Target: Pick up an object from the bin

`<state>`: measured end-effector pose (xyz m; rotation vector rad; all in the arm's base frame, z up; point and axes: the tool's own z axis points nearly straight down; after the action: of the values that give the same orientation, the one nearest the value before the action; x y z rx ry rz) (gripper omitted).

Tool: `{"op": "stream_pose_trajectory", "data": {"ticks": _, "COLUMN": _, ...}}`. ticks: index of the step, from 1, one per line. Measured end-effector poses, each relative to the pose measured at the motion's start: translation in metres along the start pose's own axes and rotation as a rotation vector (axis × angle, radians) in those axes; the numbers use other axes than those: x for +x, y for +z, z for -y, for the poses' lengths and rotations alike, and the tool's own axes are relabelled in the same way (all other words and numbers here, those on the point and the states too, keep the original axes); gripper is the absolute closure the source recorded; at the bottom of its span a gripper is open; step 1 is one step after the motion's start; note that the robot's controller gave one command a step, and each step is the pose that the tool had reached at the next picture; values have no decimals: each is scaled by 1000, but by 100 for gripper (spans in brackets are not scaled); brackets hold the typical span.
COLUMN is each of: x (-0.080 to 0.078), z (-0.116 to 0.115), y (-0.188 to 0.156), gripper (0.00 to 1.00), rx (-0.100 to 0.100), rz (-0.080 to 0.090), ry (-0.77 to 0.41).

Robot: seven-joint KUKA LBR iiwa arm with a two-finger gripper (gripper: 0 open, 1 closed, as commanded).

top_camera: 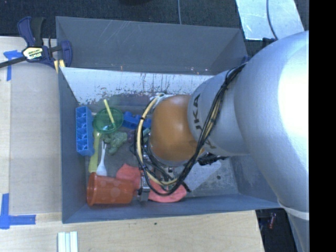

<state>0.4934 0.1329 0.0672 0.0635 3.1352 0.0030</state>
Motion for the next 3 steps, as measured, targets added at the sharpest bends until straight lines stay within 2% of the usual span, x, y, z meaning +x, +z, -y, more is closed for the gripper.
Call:
{"op": "stream_pose_trajectory", "data": {"ticks": 1, "x": 1, "z": 19, "y": -3, "gripper": 100, "rx": -2, "rz": -1, "ry": -7}}
{"op": "stream_pose_trajectory", "data": {"ticks": 2, "x": 1, "z": 19, "y": -3, "gripper": 100, "rx": -2, "rz": -1, "ry": -7}}
{"op": "stream_pose_trajectory", "data": {"ticks": 3, "x": 0, "z": 21, "y": -61, "gripper": 100, "rx": 0, "rz": -5, "ry": -59}}
